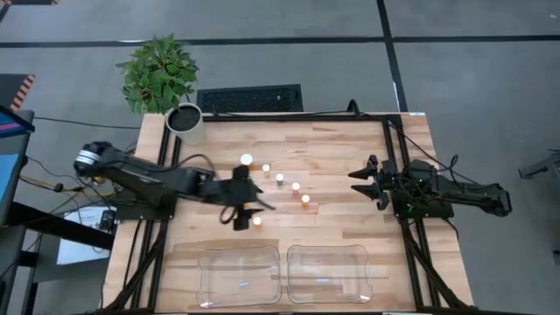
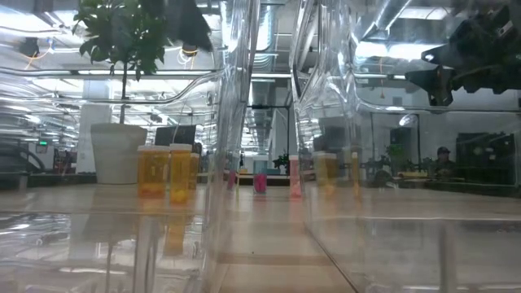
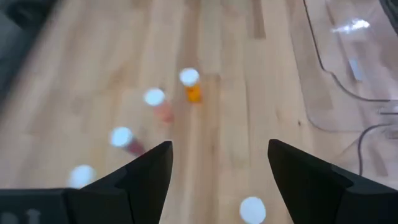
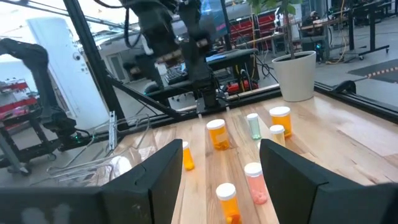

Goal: Pick and place medicine bottles into bin by pill shape (circle, oval)
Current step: Put the orange tablet bottle into the left transparent bin

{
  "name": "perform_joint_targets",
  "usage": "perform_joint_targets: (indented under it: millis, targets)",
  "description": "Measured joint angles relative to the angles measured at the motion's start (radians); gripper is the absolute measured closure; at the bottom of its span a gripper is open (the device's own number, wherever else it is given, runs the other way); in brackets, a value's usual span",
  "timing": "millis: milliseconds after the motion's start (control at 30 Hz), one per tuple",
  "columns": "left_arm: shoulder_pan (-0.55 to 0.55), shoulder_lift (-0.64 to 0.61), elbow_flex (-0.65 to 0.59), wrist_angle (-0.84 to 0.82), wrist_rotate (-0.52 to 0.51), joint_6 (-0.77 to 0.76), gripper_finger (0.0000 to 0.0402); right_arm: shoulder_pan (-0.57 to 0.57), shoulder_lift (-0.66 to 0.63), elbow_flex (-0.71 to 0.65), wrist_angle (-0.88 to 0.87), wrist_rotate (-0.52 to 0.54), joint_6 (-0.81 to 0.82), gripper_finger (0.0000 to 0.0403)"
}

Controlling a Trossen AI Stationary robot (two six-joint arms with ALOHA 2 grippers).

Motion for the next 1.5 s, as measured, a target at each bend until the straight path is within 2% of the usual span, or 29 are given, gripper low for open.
perform_joint_targets:
  millis: [100,233,367,500,933,1167,1500]
  targets:
    - [0.075,0.070,0.000,0.007,0.130,-0.006,0.0143,0.000,0.000,0.000,0.000,0.000,0.000,0.0178]
    - [0.137,0.136,0.000,-0.004,0.199,0.021,0.0143,0.000,0.000,0.000,-0.003,0.000,0.000,0.0178]
    - [0.130,0.183,0.000,0.003,0.254,0.063,0.0143,0.000,0.000,0.000,-0.033,0.000,0.000,0.0178]
    - [0.095,0.201,-0.006,-0.045,0.218,0.071,0.0143,0.000,0.000,0.000,-0.041,0.000,0.000,0.0178]
    - [0.005,0.181,-0.093,0.076,0.211,0.027,0.0143,0.000,0.000,0.000,-0.047,0.000,0.000,0.0178]
    - [0.002,0.181,-0.167,0.131,0.186,0.028,0.0143,0.000,0.000,0.000,-0.048,0.000,0.001,0.0178]
    - [0.000,0.181,-0.177,0.157,0.188,0.053,0.0145,0.000,0.000,0.000,-0.051,0.000,0.001,0.0178]
